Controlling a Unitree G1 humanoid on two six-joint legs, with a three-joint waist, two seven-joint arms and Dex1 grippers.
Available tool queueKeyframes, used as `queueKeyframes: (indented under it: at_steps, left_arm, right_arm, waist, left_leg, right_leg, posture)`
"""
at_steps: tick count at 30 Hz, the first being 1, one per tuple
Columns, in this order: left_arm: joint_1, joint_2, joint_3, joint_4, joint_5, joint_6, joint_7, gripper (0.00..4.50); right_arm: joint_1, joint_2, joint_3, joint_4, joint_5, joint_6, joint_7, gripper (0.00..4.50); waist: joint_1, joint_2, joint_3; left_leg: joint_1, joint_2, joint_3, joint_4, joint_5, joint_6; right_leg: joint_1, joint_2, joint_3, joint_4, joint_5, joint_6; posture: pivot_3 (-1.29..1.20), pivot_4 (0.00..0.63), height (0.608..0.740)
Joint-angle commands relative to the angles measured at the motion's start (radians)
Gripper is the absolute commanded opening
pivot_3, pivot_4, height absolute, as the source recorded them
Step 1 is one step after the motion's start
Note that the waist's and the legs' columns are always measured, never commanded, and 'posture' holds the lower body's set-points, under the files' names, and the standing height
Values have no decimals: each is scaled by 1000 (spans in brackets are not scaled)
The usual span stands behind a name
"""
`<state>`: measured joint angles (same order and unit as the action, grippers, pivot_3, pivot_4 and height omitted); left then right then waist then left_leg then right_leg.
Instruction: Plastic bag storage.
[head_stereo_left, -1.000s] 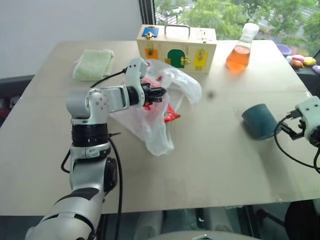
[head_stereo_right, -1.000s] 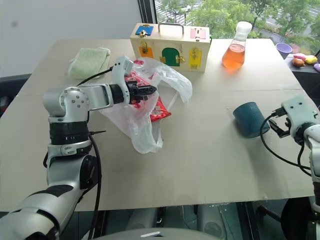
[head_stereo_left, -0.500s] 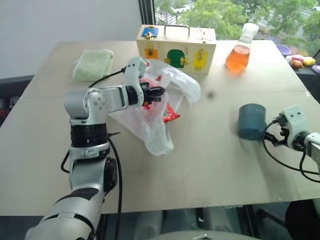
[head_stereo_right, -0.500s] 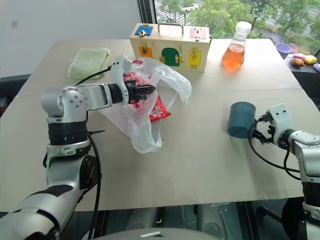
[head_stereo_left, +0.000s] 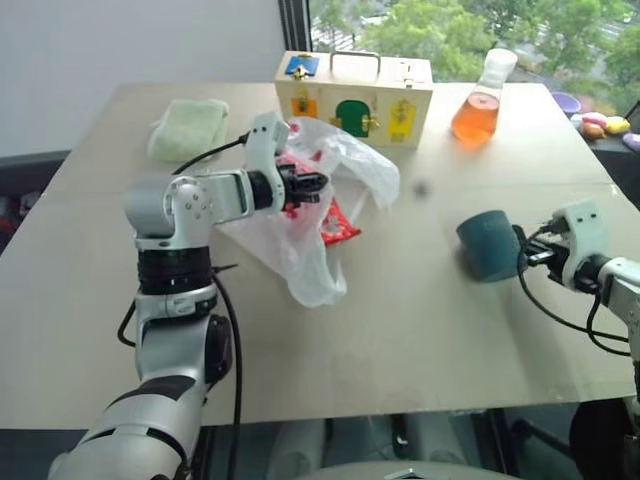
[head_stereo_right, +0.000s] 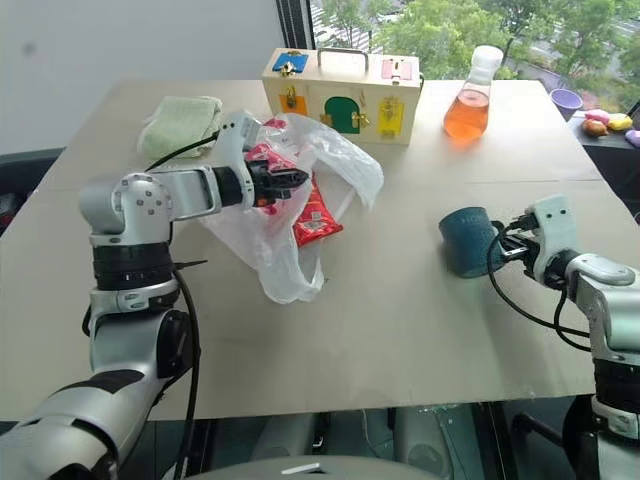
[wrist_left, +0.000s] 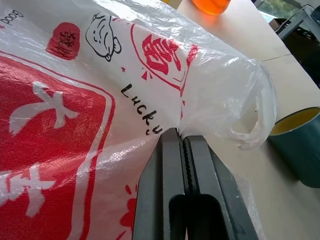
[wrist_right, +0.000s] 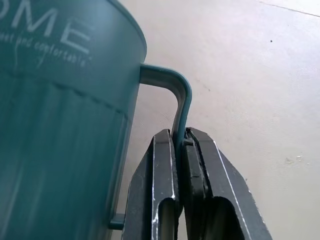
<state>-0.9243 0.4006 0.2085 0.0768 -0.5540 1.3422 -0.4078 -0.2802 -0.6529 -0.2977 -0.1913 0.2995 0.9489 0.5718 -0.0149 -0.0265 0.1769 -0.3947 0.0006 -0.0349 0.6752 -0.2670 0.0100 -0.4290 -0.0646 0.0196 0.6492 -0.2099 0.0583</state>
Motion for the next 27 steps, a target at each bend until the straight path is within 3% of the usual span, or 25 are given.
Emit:
queueKeyframes:
  at_steps: [1,6,10,16,22,27]
  left_arm:
    - [-17,-5,31,-24,-23,-19,-2,0]
    - [-38,-6,43,-13,-27,-10,-3,0]
    - [-47,14,49,-23,-43,1,-23,0]
    - [-28,91,90,-154,-161,105,-97,0]
    - [-52,73,123,-203,-190,137,-51,0]
    - [-42,50,143,-252,-202,163,-11,0]
  right_arm:
    - [-28,20,-61,-99,72,45,-22,14]
    - [-85,115,-21,-302,237,192,-40,14]
    - [-183,243,71,-342,265,242,-135,14]
    - [-360,530,273,-87,79,79,-385,14]
    - [-498,727,398,186,-12,-95,-433,14]
    - [-575,805,413,319,-18,-182,-393,14]
  waist:
    - [-2,0,0]
    - [-3,1,0]
    - [-5,1,0]
    - [-19,1,0]
    - [-24,1,1]
    - [-28,1,1]
  left_leg:
    - [0,0,0,0,0,0]
    - [0,0,0,0,0,0]
    - [0,0,0,0,0,1]
    - [-1,0,1,0,2,-3]
    - [-2,-1,0,0,3,-4]
    - [-2,0,-1,-1,3,-5]
  right_leg:
    - [0,0,0,0,0,0]
    - [-2,1,0,3,0,0]
    - [-2,0,0,3,0,0]
    - [-5,0,2,6,0,0]
    - [-7,-1,3,7,0,0]
    - [-9,0,4,9,0,0]
  posture:
    - [0,150,740]
    - [0,150,740]
    - [0,150,740]
    - [0,150,740]
    - [0,150,740]
    - [0,150,740]
